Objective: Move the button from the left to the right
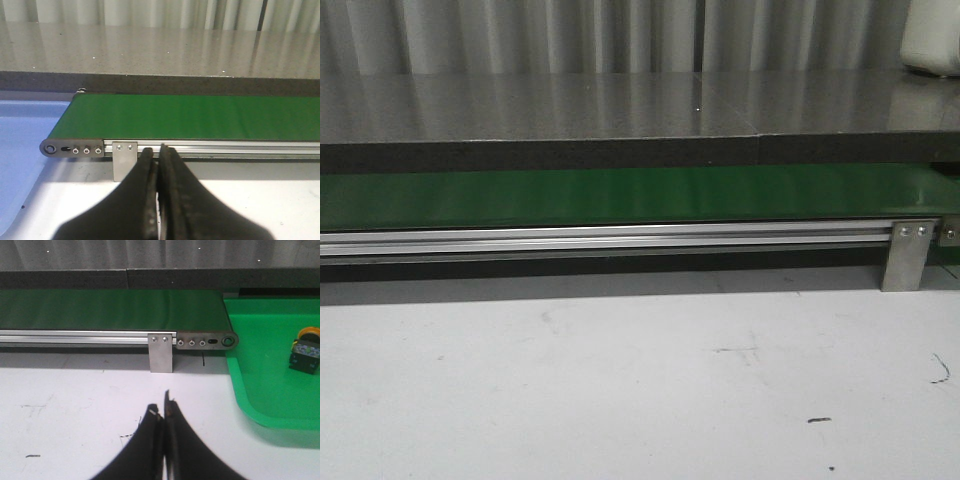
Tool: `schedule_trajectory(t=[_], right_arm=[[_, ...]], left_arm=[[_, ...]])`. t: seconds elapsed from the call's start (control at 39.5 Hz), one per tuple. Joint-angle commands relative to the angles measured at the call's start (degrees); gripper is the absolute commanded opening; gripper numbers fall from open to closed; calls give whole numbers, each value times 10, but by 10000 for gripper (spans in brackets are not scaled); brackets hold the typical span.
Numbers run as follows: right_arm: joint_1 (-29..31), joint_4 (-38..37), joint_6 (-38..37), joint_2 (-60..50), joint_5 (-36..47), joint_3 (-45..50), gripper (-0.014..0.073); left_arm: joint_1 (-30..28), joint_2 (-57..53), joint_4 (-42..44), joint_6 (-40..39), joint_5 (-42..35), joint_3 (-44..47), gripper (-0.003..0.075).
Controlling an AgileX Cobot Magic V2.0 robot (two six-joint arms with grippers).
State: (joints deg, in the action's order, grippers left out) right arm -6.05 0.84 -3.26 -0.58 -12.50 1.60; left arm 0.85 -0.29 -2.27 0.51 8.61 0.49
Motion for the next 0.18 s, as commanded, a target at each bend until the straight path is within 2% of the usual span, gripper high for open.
schedule_trajectory(t=[0.0, 0.15], right_arm=[[4, -2, 3, -10, 41, -5, -68], [4, -2, 3, -10, 41, -5, -68]], left_arm=[[-1, -10, -3, -1, -44, 16, -21], [-1, -10, -3, -1, -44, 16, -21]])
